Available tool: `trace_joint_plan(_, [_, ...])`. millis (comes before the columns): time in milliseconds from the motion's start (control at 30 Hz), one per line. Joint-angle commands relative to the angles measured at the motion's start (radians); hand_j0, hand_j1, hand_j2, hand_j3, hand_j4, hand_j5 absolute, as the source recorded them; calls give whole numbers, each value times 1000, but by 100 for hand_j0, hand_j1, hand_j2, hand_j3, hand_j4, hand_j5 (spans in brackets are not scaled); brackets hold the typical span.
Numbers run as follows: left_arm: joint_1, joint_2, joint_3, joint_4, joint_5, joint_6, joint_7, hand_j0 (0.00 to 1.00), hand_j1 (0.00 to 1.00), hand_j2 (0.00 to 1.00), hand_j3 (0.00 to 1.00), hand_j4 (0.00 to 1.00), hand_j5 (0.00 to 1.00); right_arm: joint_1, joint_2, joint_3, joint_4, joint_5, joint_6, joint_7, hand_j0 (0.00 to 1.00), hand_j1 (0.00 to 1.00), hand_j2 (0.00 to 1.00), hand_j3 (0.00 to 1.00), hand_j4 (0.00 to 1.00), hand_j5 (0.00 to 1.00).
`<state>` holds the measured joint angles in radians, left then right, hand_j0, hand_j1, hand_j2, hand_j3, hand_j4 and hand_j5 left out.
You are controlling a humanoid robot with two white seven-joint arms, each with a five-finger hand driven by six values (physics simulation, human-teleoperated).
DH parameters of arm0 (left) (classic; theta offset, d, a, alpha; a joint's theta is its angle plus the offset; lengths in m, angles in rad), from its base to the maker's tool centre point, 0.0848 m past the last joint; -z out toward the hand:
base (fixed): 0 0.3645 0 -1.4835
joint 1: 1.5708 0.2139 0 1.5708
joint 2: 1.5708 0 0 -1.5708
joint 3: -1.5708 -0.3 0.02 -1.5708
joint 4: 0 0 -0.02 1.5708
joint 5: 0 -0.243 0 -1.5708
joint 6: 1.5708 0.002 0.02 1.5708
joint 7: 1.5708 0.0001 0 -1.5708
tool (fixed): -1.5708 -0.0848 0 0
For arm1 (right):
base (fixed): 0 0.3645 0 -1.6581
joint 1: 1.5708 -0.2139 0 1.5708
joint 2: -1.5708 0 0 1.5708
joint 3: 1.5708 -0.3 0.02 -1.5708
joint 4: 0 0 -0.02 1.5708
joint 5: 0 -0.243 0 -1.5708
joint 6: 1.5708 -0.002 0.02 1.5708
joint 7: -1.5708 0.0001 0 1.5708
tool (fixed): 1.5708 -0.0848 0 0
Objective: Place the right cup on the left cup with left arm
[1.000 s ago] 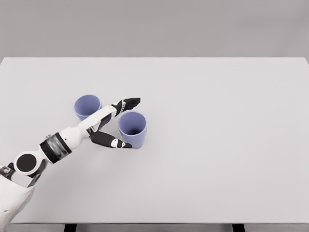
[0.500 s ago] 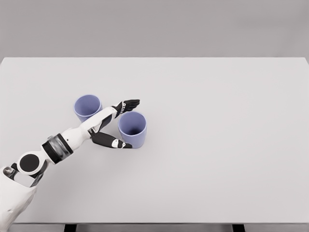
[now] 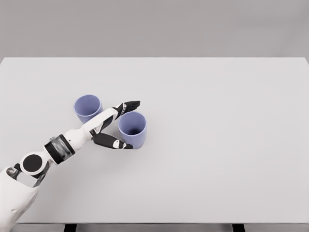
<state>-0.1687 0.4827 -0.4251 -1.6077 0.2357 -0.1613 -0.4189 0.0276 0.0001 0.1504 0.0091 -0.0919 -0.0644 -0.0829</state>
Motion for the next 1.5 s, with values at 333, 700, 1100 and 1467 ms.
trace_joint_plan(333, [-3,-6,-1,28,2,-1,0,100,100,100,100,100,100,0,0,0,0,0,0,0,100,100,100,100,100,100])
trace_joint_plan(700, [-8,-9,-7,25,2,-1,0,100,100,100,100,100,100,0,0,0,0,0,0,0,100,100,100,100,100,100])
trace_joint_plan(1100, [-9,-23,-9,23,-6,-1,0,91,91,91,91,91,91,0,0,0,0,0,0,0,100,100,100,100,100,100])
trace_joint_plan(1467, [-8,-23,-9,11,-4,-1,0,77,77,77,77,77,77,0,0,0,0,0,0,0,100,100,100,100,100,100])
